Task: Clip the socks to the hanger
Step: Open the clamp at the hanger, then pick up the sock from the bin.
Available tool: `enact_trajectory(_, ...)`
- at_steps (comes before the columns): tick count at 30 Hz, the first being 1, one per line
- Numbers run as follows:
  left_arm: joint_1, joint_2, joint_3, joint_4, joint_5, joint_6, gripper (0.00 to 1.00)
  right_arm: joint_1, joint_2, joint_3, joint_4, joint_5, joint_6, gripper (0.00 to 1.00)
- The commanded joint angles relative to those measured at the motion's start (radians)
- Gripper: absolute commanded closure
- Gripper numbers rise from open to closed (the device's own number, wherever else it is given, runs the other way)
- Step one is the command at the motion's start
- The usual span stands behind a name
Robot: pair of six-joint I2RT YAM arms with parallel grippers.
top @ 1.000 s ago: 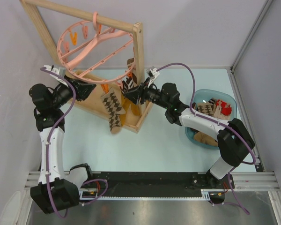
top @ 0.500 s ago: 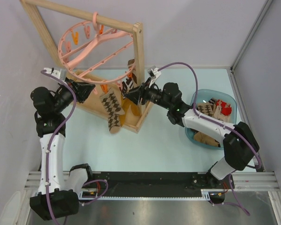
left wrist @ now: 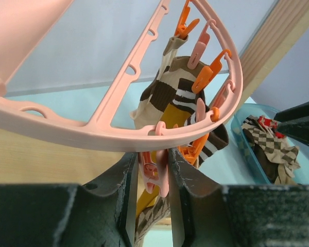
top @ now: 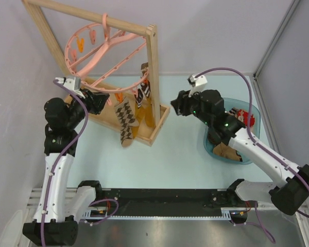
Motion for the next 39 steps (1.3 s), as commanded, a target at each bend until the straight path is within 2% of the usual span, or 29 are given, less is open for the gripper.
enact_trajectory(1,-0.099,-0.01,0.052,-0.024,-0.129,-0.045,0.97,-0.157,-0.025,0.012,-0.346,0.312,-0.052,0.48)
enact_trajectory(4,-0.148,-0.01,0.065,-0.04,-0.2,-0.046,0.98,-0.293,-0.034,-0.035,-0.379,0.316,-0.034,0.48)
enact_trajectory(8,-0.184,-0.001,0.072,-0.055,-0.258,-0.049,0.99,-0.413,-0.002,-0.082,-0.379,0.307,-0.044,0.48)
enact_trajectory(14,-0.216,0.002,0.088,-0.077,-0.303,-0.043,1.0,-0.585,0.142,-0.112,-0.333,0.157,-0.058,0.49)
enact_trajectory(20,-0.225,0.011,0.089,-0.08,-0.304,-0.042,1.0,-0.622,0.298,-0.111,-0.229,0.086,-0.075,0.5)
enact_trajectory(26,-0.231,0.016,0.088,-0.08,-0.303,-0.04,1.0,-0.625,0.395,-0.111,-0.212,0.095,-0.089,0.53)
enact_trajectory(29,-0.231,0.016,0.086,-0.078,-0.301,-0.037,1.0,-0.625,0.393,-0.109,-0.224,0.105,-0.081,0.64)
enact_trajectory(30,-0.231,0.017,0.086,-0.077,-0.3,-0.037,1.0,-0.624,0.37,-0.109,-0.235,0.105,-0.08,0.74)
enact_trajectory(32,-0.231,0.02,0.085,-0.078,-0.295,-0.04,1.0,-0.617,0.336,-0.111,-0.248,0.114,-0.071,0.85)
enact_trajectory(33,-0.233,0.017,0.085,-0.077,-0.295,-0.04,1.0,-0.616,0.302,-0.111,-0.273,0.121,-0.067,0.94)
enact_trajectory(36,-0.233,0.014,0.083,-0.075,-0.29,-0.04,1.0,-0.616,0.223,-0.112,-0.339,0.143,-0.044,1.0)
enact_trajectory(39,-0.234,0.007,0.078,-0.071,-0.289,-0.041,1.0,-0.614,0.15,-0.129,-0.409,0.151,0.006,1.0)
